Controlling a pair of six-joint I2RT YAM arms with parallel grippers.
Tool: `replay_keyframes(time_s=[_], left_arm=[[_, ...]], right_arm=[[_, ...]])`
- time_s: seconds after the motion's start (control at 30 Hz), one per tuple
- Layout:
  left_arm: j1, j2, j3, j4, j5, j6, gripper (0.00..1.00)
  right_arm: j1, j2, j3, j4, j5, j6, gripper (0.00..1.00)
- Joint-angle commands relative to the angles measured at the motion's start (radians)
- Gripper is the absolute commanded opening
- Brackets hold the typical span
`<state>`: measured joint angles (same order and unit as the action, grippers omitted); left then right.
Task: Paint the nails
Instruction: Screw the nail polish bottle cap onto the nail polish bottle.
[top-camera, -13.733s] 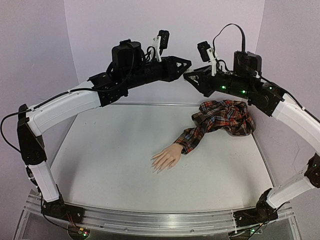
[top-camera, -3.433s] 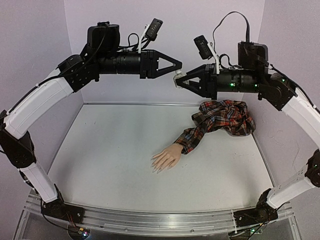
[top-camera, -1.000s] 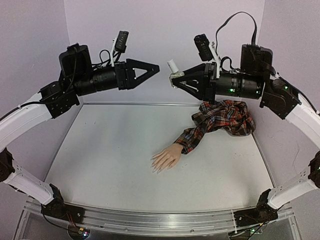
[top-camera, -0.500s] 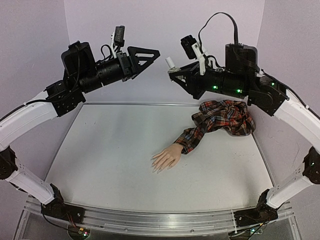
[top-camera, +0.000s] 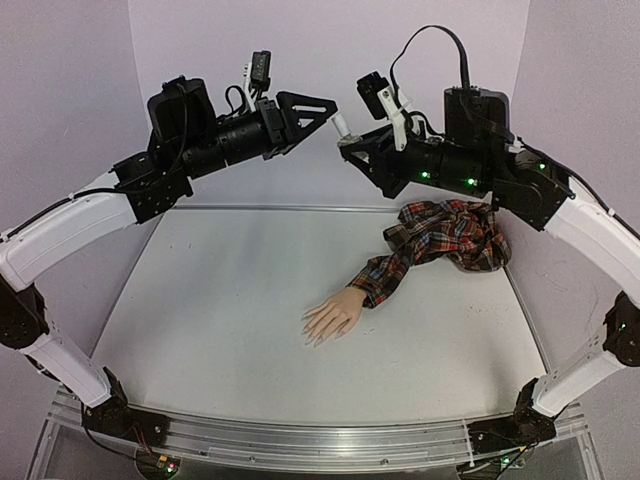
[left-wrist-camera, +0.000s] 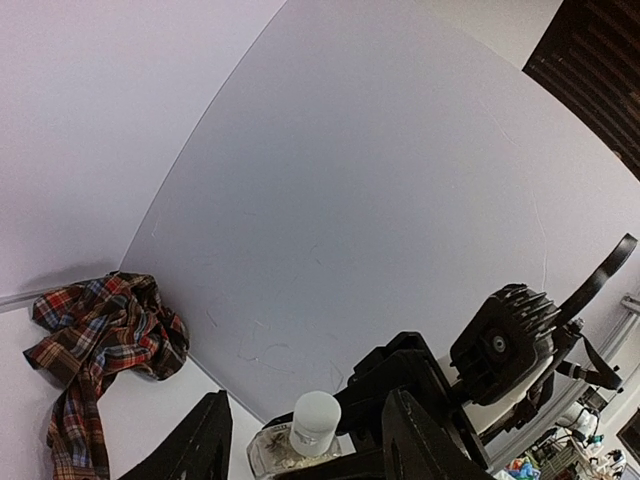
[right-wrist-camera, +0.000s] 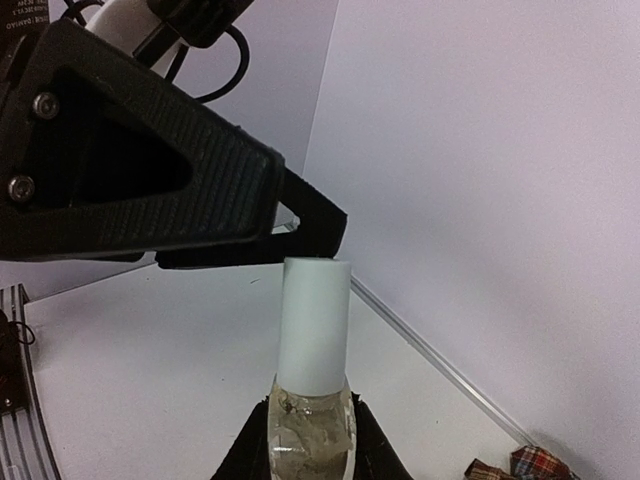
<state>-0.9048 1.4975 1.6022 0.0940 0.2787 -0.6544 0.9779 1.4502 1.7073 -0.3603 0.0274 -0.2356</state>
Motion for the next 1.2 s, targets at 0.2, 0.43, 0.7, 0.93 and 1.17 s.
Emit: replay_keyframes(time_s=[0.2,0.43,0.7,0.93,1.17], left_arm=[[-0.022,0.048,0.100,-0.004,0.008,-0.004,0.52],[-0.024,0.060,0.113,-0.015,0.014,-0.003,0.45],[-0.035,0.072,0.137,-0.041,0.005,0.014,0.34],[-0.042,0.079,0.150,-0.065,-0.004,0.039,0.11],[-0.049,0.095,0.175,-0.143,0.045,0.093,0.00]], right_arm=[[0.010,0.008,0.054,0.024,0.032,-0.015,0.00],[0.010,0.006,0.054,0.023,0.039,-0.022,0.00],[0.011,0.012,0.065,0.018,0.040,-0.022,0.00],[0.014,0.012,0.074,0.011,0.041,-0.024,0.00],[0.016,0.008,0.098,-0.008,0.008,-0.016,0.00]])
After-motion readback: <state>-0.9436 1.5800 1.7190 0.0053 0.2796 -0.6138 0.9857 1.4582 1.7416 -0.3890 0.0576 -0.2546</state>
